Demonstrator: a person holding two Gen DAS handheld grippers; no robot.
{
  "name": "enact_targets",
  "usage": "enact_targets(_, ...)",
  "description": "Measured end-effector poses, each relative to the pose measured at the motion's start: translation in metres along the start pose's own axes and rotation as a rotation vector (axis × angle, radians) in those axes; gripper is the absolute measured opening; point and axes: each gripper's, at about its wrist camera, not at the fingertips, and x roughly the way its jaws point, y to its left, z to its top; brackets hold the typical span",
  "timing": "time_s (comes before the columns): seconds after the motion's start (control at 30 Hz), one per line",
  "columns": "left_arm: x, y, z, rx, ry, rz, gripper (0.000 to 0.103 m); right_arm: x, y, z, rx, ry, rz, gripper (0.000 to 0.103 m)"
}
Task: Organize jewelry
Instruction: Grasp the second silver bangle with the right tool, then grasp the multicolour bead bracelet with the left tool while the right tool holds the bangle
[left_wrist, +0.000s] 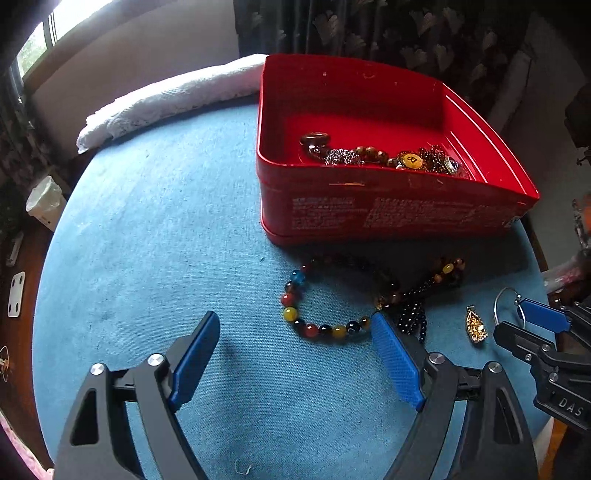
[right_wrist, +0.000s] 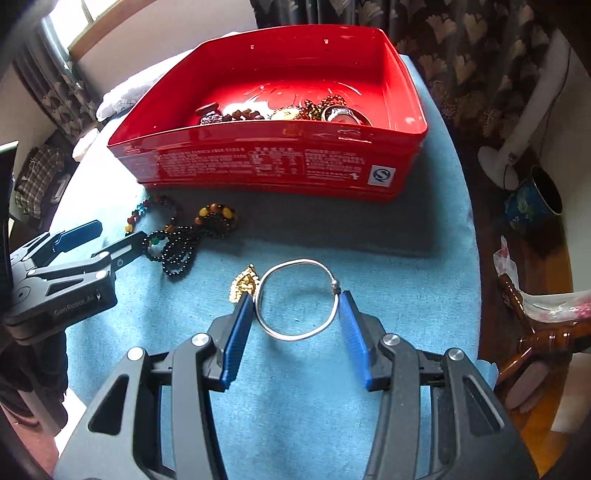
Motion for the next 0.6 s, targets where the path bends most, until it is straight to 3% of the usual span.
enact_targets(0.23, 0.01, 0.006, 0.007, -0.042, 0.028, -0.032, 0.082, 0.002, 0.001, -0.001, -0.001, 0.001, 0.017, 0.046)
enact_targets(0.43, 0.005, 0.026, 0.01, -0.131, 0.042, -0.109, 0.081, 0.005, -0.001, -0.001, 0.004, 0.007, 0.021, 0.046)
enact_targets(0.6, 0.013, 0.027, 0.013, -0.088, 0.043, 0.0, 0.077, 0.007, -0.001, -0.001, 0.008, 0.013, 0.022, 0.046)
